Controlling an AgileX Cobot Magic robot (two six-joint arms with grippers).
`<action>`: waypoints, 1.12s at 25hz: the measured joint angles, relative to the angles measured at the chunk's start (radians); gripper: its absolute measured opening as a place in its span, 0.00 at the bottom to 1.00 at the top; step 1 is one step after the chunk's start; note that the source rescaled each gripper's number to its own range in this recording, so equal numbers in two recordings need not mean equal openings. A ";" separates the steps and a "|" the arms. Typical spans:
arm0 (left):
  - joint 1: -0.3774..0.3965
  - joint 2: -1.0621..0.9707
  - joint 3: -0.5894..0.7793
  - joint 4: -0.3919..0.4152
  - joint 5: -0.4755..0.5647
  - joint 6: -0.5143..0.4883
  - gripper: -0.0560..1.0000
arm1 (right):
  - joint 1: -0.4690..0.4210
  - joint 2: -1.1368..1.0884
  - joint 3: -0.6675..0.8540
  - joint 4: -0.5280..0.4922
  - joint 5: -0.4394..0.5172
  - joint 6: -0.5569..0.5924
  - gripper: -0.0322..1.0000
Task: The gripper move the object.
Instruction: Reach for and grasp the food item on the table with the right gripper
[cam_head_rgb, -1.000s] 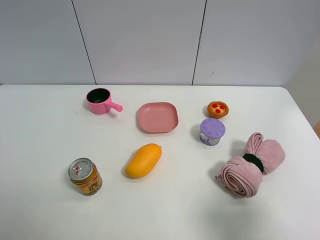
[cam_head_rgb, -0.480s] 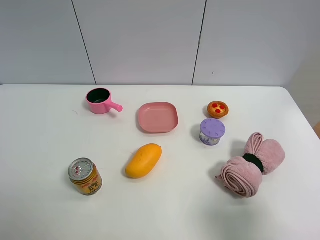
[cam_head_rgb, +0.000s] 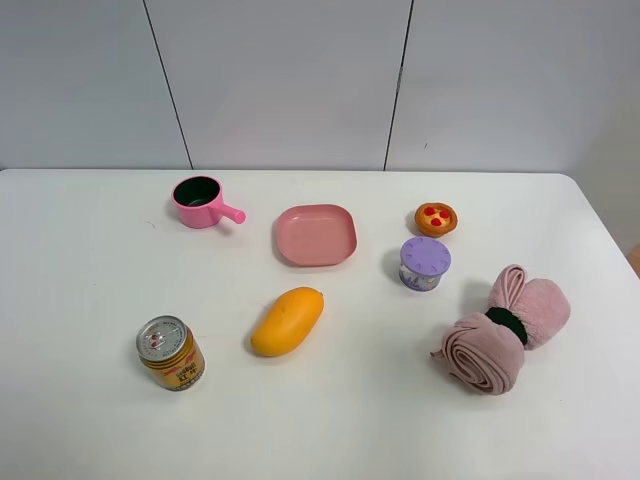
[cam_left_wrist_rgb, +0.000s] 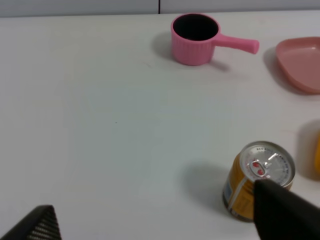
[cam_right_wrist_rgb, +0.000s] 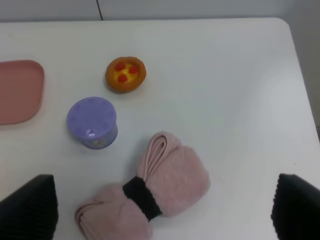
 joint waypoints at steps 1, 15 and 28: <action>0.000 0.000 0.000 0.000 0.000 0.000 1.00 | 0.000 0.080 -0.035 0.000 -0.006 0.000 0.79; 0.000 0.000 0.000 0.000 0.000 0.000 1.00 | 0.000 0.965 -0.443 0.016 -0.096 0.011 0.79; 0.000 0.000 0.000 0.000 0.000 0.000 1.00 | 0.000 1.385 -0.583 0.177 -0.252 -0.061 0.90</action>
